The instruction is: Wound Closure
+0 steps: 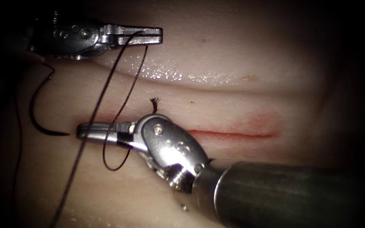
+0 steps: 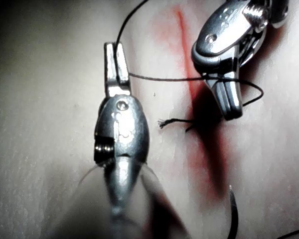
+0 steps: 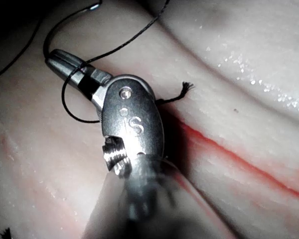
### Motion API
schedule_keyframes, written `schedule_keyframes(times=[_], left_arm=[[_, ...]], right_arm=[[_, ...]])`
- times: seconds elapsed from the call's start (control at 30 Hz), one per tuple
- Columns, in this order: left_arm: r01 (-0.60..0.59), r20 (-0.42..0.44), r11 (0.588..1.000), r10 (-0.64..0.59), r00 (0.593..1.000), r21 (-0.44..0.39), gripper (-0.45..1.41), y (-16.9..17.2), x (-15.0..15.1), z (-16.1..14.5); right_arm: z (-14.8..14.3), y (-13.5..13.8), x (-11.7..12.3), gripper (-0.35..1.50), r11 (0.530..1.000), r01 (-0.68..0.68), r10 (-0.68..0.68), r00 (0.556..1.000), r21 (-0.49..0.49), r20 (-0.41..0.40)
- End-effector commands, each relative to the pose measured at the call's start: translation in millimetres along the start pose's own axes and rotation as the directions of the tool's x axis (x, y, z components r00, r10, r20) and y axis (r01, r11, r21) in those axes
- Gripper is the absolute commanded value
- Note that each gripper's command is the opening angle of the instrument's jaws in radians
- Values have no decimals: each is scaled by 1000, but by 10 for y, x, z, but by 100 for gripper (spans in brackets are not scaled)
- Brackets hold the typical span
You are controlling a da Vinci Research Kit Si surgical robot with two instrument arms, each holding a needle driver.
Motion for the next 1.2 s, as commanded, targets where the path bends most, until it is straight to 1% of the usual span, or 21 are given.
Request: schedule_keyframes(times=[0.03,0.27,0.37,0.53,0.67,0.77,0.97,1.2], left_arm=[[4,3,1000,-4,1000,2,-45,3,-12,5],[20,-1,1000,-20,1000,9,-45,12,-41,0],[27,-8,1000,-27,1000,12,-45,19,-47,-5],[35,-18,999,-34,999,17,-45,32,-50,-11],[44,-29,999,-43,999,32,-45,47,-51,-14],[46,-33,998,-45,998,39,-45,62,-52,-15],[52,-42,998,-50,998,41,-45,90,-53,-16],[52,-46,998,-50,998,45,-45,111,-53,-20]], right_arm=[[7,-1,-2,-35,1000,-1,1,1000,-5,-28],[-1,5,11,-35,999,-29,28,996,-18,-88],[-8,7,13,-35,999,-27,24,997,-40,-79],[-24,14,12,-35,994,-38,29,996,-101,-90],[-38,21,12,-35,984,-56,37,993,-172,-112],[-46,26,11,-35,976,-62,38,992,-207,-117],[-51,28,10,-35,966,-68,39,992,-248,-122],[-56,34,12,-35,947,-73,36,992,-313,-121]])
